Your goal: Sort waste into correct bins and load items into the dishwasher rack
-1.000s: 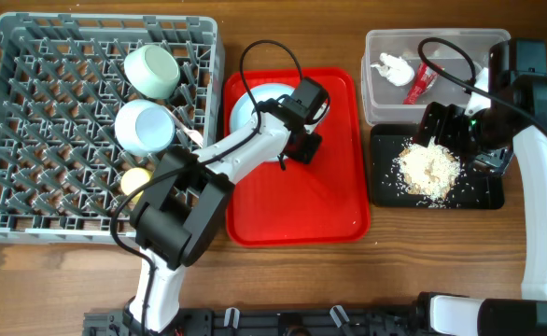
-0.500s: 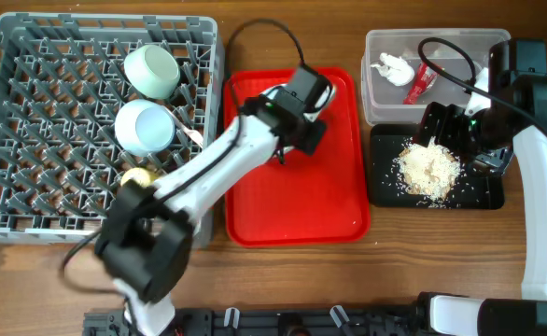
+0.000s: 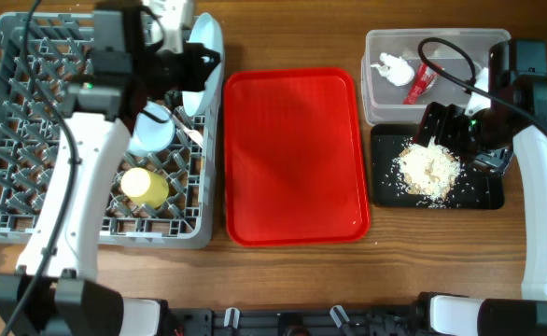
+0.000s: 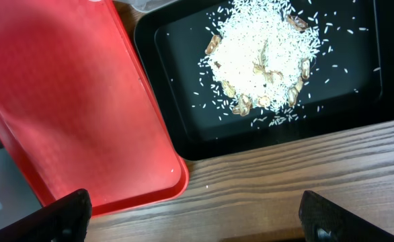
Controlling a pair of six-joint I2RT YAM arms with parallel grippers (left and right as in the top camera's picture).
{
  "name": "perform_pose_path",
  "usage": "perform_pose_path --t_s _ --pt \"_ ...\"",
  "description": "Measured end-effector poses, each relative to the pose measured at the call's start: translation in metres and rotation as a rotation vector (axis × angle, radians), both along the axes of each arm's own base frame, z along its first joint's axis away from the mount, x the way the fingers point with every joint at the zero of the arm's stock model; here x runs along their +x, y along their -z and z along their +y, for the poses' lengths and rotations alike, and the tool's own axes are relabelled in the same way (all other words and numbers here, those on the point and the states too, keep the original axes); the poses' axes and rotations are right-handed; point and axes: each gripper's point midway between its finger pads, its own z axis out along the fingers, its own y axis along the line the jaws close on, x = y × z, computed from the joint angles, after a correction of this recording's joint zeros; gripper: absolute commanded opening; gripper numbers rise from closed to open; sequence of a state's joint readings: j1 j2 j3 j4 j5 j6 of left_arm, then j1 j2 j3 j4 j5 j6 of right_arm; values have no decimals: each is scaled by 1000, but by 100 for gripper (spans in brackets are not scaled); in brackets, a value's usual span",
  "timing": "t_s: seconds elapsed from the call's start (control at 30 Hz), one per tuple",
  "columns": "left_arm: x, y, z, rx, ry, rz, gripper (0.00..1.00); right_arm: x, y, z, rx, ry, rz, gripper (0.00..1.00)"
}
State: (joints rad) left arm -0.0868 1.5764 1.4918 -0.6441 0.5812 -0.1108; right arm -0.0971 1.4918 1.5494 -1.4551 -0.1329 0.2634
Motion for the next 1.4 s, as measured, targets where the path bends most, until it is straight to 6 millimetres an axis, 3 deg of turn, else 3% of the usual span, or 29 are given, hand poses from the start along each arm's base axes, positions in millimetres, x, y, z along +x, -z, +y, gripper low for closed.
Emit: perform_pose_path --t_s 0.2,0.23,0.33,0.37,0.5,0.63,0.7,0.77,0.87,1.0,1.07,1.13,1.2,1.27,1.4 --pt "13 36 17 -188 61 147 6 0 0 0 0 0 2 100" --pt "12 37 16 -201 69 154 32 0 0 0 0 0 2 100" --pt "13 38 17 -200 66 156 94 -1 0 0 0 0 3 100" --pt "15 43 21 -174 41 163 100 -1 0 0 0 0 3 100" --pt "16 61 37 -85 -55 215 100 3 -1 1 -1 -29 -15 100" --pt "5 77 63 56 -180 281 100 28 -8 12 24 -130 -137 100" --pt "-10 64 70 92 -211 281 100 54 -19 30 26 -210 -260 100" --pt "-32 47 78 125 -253 291 100 80 -34 67 32 -328 -402 100" --pt "-54 55 93 190 -342 383 100 94 -50 106 48 -428 -514 100" --pt "-100 81 120 323 -487 615 100 76 -37 105 53 -414 -419 100" --pt "-113 85 124 353 -497 667 100 62 -27 100 38 -403 -344 100" --pt "-117 83 125 360 -501 666 100 60 -26 98 32 -401 -343 100" --pt "-128 70 126 350 -515 600 100 51 -28 95 23 -394 -395 100" --pt "-141 46 125 314 -533 427 100 36 -37 92 16 -392 -490 100" --pt "-177 18 111 248 -509 74 100 -7 -58 79 -16 -371 -691 100"
